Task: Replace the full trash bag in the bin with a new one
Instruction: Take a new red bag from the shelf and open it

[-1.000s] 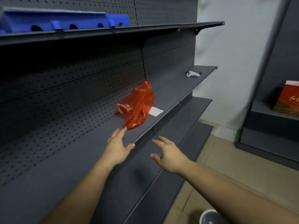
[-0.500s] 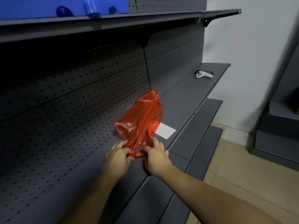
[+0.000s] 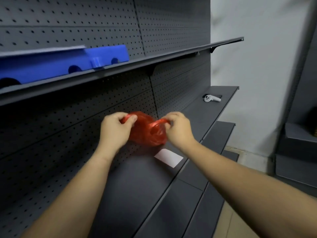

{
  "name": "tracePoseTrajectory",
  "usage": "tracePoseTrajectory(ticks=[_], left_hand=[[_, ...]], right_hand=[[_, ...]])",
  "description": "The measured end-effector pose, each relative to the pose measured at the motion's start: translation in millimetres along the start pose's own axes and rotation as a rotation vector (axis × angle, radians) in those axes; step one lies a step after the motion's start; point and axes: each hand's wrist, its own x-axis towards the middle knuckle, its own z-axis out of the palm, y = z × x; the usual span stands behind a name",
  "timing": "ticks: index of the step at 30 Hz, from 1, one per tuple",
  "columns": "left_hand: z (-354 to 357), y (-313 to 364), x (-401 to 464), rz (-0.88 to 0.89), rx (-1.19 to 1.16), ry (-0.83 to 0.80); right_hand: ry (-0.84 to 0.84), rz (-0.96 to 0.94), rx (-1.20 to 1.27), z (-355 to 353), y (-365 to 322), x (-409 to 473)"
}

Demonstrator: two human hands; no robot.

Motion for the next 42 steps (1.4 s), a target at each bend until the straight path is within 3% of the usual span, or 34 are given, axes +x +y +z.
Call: tracePoseTrajectory(ticks=[3, 6, 11, 14, 18, 21, 27, 32, 38, 42], left_hand=[[3, 39, -4, 0.086, -0.065, 0.045], [9, 82, -21, 0.148, -0.159, 0.094], [27, 163, -76, 0.213, -0.319, 0.115], [40, 198, -115, 0.255, -0.313, 0.127], [70, 223, -172, 0.243, -0.336, 0.033], [110, 225, -211, 0.172, -0.397, -0.113], [203, 190, -278, -0.017, -0.359, -0.384], [256, 129, -310, -0.124, -0.28, -0.483], [315, 14, -322, -0.425, -0.185, -0.532], [348, -38, -349, -0.474, -0.18, -0.598]], right_hand=[[0.109, -0.041, -0.006, -59, -10, 4], [0.107, -0.065, -0.006, -125, -17, -11], [0.247, 0.056, 0.17, -233, -13, -55], [0.241, 0.131, 0.287, -301, -10, -101], [0.211, 0.245, 0.502, -378, 4, -165], [0.233, 0.384, 0.518, -418, 36, -203], [0.165, 0.707, -0.039, -437, 109, -264], [0.196, 0.89, -0.17, -427, 179, -310], [0.172, 1.043, -0.424, -396, 263, -373], [0.178, 1.097, -0.401, -356, 305, -401]])
